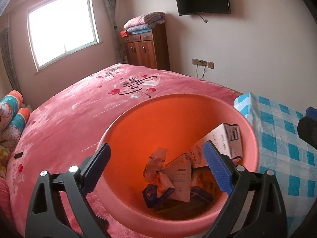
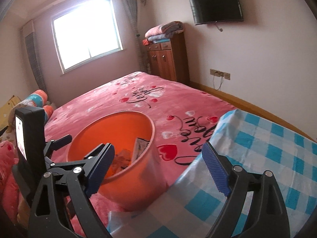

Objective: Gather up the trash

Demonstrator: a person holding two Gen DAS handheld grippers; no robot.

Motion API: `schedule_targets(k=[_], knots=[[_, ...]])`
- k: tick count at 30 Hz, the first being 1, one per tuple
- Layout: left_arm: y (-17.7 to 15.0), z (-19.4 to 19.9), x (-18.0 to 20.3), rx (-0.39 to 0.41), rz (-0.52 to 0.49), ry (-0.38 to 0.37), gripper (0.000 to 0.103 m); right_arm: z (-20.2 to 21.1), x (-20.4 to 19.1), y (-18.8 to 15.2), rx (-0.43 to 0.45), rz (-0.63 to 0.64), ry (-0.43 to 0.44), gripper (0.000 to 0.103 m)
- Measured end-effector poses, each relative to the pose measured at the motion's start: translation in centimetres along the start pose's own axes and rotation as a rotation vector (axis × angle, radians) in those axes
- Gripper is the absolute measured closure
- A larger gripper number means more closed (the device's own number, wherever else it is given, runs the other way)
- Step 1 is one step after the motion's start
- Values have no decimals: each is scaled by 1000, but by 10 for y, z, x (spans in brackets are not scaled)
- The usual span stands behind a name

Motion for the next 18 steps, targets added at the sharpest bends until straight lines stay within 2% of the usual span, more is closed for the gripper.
schedule_targets(k=[15,18], knots=[[13,37,50,52,-42,-70,8,52,42,-15,103,43,-144,14],[13,43,60,60,-52,-86,7,61,50,-19,121,49,-181,10]])
Point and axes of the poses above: each gripper's, at about its wrist camera, not at the fingertips, and z roughly against the way its jaws point, x to its right, y to its top, the point moved 9 cm from there along -z, roughly the way its jaws point, and after that the axes turned 8 degrees about -z, right-handed, at the moved point
